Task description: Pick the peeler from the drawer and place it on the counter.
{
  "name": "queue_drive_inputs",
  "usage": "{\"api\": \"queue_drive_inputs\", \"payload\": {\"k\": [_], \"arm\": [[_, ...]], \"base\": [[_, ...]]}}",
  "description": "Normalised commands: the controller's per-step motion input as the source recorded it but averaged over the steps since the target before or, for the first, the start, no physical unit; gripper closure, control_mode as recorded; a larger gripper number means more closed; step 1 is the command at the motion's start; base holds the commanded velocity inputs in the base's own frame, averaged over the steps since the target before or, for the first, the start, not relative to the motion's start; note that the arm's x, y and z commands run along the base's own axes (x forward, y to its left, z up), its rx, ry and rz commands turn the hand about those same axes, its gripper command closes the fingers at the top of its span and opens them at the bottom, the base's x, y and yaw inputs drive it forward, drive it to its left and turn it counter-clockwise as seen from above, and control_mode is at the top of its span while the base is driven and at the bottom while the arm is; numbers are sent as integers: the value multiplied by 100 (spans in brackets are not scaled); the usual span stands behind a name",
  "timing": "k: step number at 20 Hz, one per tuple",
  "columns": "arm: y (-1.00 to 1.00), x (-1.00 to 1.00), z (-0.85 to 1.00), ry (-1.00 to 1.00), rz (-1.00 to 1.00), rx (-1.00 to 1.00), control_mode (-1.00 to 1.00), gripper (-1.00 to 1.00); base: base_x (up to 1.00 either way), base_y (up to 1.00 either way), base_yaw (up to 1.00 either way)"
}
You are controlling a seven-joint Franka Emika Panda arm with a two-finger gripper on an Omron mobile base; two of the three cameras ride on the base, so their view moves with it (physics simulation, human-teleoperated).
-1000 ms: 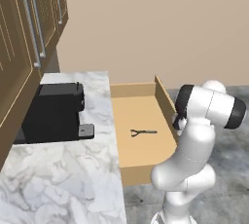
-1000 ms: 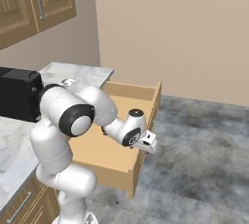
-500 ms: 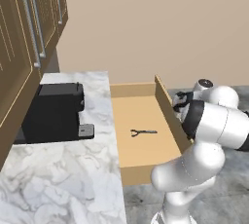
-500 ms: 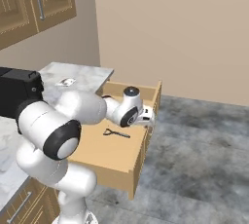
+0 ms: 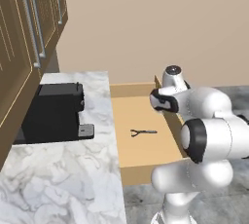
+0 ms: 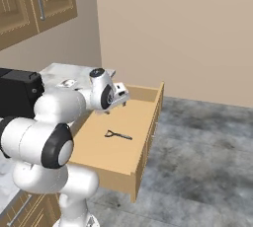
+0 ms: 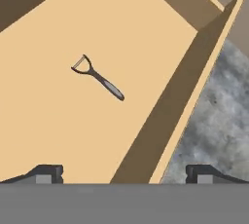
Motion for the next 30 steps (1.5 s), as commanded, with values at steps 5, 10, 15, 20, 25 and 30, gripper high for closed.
{"api": "queue_drive_inputs", "payload": {"k": [5,10,15,20,25,30], "arm": [[61,18,-5,29,47,-4,-100,-100],[14,39,-24,33,35,0,-100,-100],[0,26,-42,10,16,0,-100,-100],[0,14,-84,5,4,0,-100,-100],[-3,19,-84,1,0,1,-100,-100],[0,39,-64,0,0,0,-100,-100]], "base": [[0,0,0],[0,0,0],[0,0,0],[0,0,0],[0,0,0],[0,0,0]]}}
